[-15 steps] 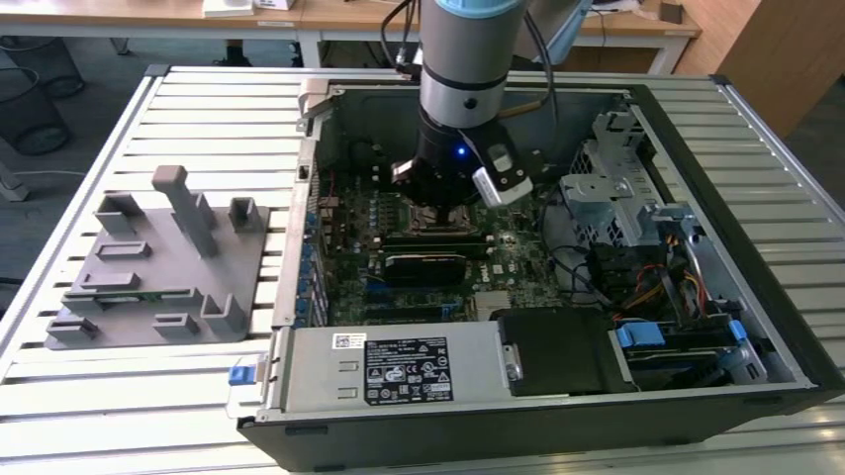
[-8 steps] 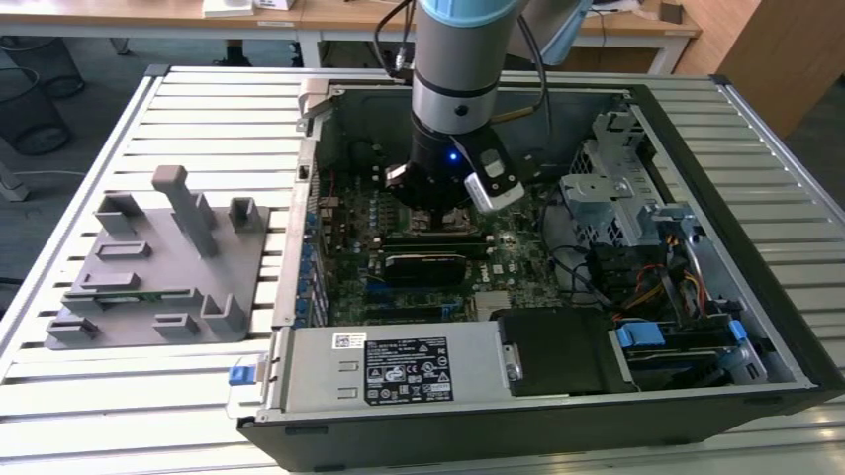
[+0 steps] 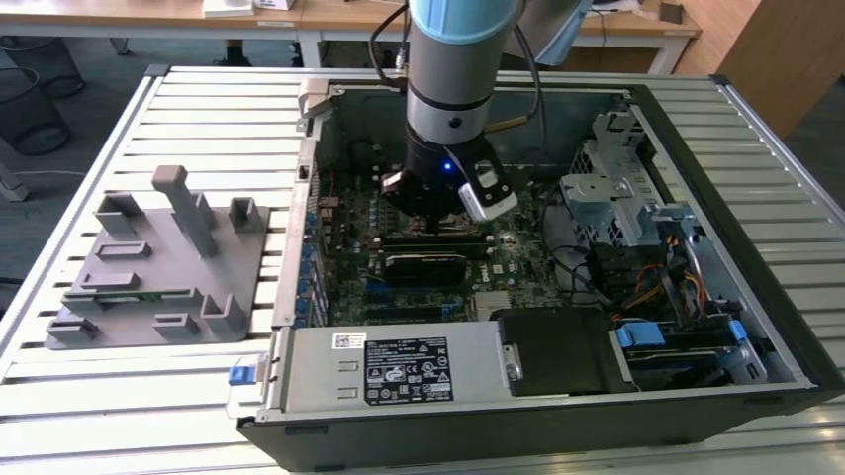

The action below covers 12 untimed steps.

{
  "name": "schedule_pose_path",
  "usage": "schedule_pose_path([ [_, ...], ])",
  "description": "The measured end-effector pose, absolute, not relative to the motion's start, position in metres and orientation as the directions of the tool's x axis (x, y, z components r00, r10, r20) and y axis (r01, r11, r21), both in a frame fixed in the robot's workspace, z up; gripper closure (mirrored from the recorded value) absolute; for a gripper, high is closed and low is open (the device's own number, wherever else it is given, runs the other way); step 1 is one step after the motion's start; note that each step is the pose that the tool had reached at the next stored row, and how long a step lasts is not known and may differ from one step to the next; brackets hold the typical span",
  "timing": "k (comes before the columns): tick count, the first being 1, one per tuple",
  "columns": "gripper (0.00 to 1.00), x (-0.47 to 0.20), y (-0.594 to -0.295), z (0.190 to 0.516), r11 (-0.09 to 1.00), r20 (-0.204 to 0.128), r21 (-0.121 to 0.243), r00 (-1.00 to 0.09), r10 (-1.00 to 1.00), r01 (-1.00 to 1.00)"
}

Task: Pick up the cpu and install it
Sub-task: 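Install the second cpu locking lever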

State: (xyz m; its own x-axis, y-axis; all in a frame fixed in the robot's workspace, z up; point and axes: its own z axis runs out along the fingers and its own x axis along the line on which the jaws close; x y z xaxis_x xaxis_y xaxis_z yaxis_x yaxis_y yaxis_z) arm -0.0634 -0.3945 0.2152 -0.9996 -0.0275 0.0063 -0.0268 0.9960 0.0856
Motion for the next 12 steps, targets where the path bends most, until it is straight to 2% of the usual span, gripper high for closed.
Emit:
schedule_pose_path([
  [7,0.89,-0.065,-0.403,0.213,0.991,0.005,0.129,-1.0,-0.028,-0.027],
  [12,0.89,-0.069,-0.408,0.212,0.99,0.005,0.137,-1.0,-0.028,-0.027],
])
